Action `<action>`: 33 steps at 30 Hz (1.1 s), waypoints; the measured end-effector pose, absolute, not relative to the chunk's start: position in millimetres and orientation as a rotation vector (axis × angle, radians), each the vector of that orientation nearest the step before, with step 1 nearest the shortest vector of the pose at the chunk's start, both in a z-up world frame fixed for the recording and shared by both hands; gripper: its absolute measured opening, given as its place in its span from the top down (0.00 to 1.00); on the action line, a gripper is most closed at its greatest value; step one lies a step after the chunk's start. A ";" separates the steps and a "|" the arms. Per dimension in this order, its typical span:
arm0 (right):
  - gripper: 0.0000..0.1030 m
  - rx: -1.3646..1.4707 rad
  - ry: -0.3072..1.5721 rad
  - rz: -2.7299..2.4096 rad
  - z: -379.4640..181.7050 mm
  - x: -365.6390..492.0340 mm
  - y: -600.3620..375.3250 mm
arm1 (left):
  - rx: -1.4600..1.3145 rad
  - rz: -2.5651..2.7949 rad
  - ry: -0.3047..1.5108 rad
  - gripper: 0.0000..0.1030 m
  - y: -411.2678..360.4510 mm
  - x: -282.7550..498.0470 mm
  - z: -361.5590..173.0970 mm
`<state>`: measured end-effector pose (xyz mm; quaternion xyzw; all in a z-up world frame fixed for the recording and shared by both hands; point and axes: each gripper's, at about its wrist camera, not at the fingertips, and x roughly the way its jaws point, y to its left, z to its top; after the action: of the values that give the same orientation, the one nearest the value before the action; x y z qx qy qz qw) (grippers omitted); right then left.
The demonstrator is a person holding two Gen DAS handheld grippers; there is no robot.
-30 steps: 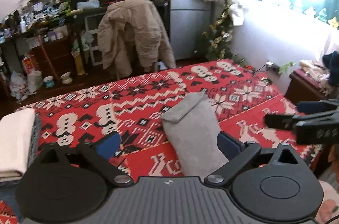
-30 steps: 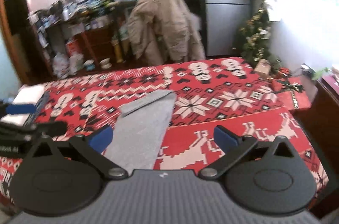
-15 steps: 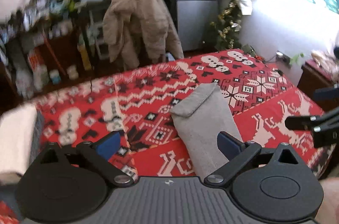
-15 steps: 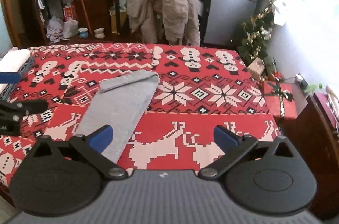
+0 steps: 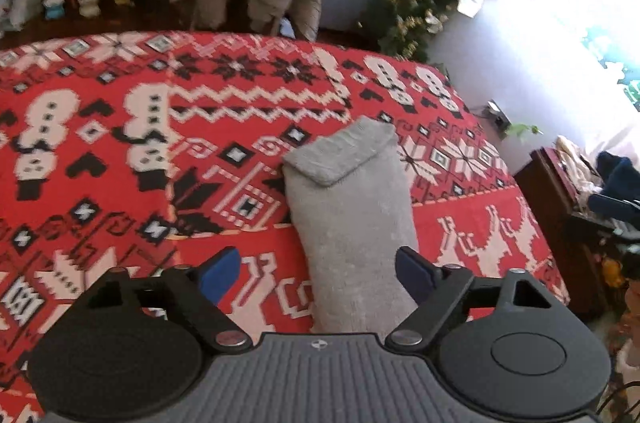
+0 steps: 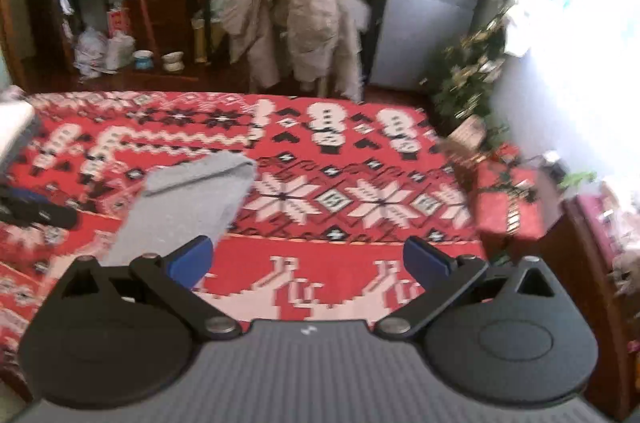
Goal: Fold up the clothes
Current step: 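Open both grippers wide and slide them under the folded polo, then lift the folded grey polo with both grippers and carry it toward the clothes stack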
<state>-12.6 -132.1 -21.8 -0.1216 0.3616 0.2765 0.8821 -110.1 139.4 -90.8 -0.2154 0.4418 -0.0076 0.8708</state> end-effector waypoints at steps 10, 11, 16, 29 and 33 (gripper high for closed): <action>0.59 0.124 1.116 0.759 -72.4 41.5 -94.0 | -0.772 -0.030 1.058 0.52 166.2 -68.2 -135.5; 0.64 0.151 1.149 0.757 -83.6 46.3 -89.0 | -0.803 -0.024 1.059 0.53 169.5 -66.3 -138.6; 0.73 0.308 1.247 0.700 -134.5 77.6 -81.8 | -0.844 0.003 1.036 0.54 176.5 -59.0 -140.3; 0.72 0.402 1.303 0.673 -180.1 115.9 -65.9 | -0.796 0.027 1.037 0.60 168.5 -40.1 -151.7; 0.76 0.444 1.276 0.705 -186.5 115.3 -68.4 | -0.788 0.026 1.008 0.65 166.2 -40.4 -153.6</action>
<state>115.3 -68.4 -186.5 0.2012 0.5778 0.3194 0.7236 -40.4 166.2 -153.6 -0.3675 0.4702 0.0123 0.8023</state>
